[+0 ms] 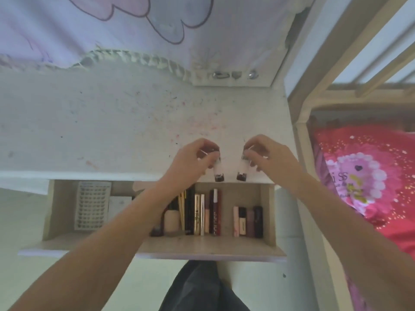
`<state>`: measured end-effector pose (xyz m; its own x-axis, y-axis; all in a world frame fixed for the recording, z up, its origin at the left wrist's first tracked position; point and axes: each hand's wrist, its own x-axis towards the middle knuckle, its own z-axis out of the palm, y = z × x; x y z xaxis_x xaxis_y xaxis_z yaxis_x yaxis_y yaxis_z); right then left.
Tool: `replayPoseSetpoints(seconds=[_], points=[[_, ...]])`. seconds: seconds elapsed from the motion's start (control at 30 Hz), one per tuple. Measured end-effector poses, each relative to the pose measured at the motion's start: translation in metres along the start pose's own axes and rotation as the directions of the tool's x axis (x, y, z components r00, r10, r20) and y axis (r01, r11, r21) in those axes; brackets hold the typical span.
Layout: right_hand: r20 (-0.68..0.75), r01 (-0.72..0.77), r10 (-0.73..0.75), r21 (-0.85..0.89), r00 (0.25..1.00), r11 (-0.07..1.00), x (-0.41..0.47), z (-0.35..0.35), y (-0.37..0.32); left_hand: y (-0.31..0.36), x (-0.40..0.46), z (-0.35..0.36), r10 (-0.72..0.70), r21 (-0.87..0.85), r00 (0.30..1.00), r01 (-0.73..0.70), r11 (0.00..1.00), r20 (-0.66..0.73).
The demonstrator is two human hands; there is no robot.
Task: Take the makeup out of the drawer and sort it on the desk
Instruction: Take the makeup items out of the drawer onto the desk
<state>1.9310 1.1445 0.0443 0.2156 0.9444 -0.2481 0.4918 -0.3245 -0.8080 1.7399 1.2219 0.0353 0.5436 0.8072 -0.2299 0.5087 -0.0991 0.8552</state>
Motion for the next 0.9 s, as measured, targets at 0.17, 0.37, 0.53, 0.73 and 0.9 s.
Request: replayPoseSetpoints(seconds=[0.17, 0.37, 0.53, 0.73, 0.9], points=[[-0.1, -0.035, 0.031, -0.036, 0.994, 0.999, 0.087, -0.004, -0.01, 0.012, 0.094, -0.013, -0.007, 0.044, 0.995, 0.012, 0.999, -0.1], [-0.151, 0.004, -0.041, -0.237, 0.988, 0.971, 0.131, 0.015, 0.0, -0.004, 0.138, 0.001, -0.024, 0.149, 0.992, 0.043, 0.988, -0.124], [-0.175, -0.024, -0.013, -0.208, 0.985, 0.978, 0.13, 0.017, 0.004, -0.009, 0.137, 0.007, -0.041, 0.128, 0.989, 0.06, 0.99, -0.144], [-0.181, -0.006, 0.009, 0.021, 0.983, 1.0, 0.029, 0.008, 0.007, -0.016, 0.031, 0.008, 0.121, 0.062, 0.97, -0.111, 0.992, -0.209], [0.069, -0.056, 0.074, -0.23, 0.995, 0.971, -0.045, 0.056, 0.071, -0.07, -0.036, 0.066, -0.014, 0.422, 0.947, -0.13, 0.897, 0.322]])
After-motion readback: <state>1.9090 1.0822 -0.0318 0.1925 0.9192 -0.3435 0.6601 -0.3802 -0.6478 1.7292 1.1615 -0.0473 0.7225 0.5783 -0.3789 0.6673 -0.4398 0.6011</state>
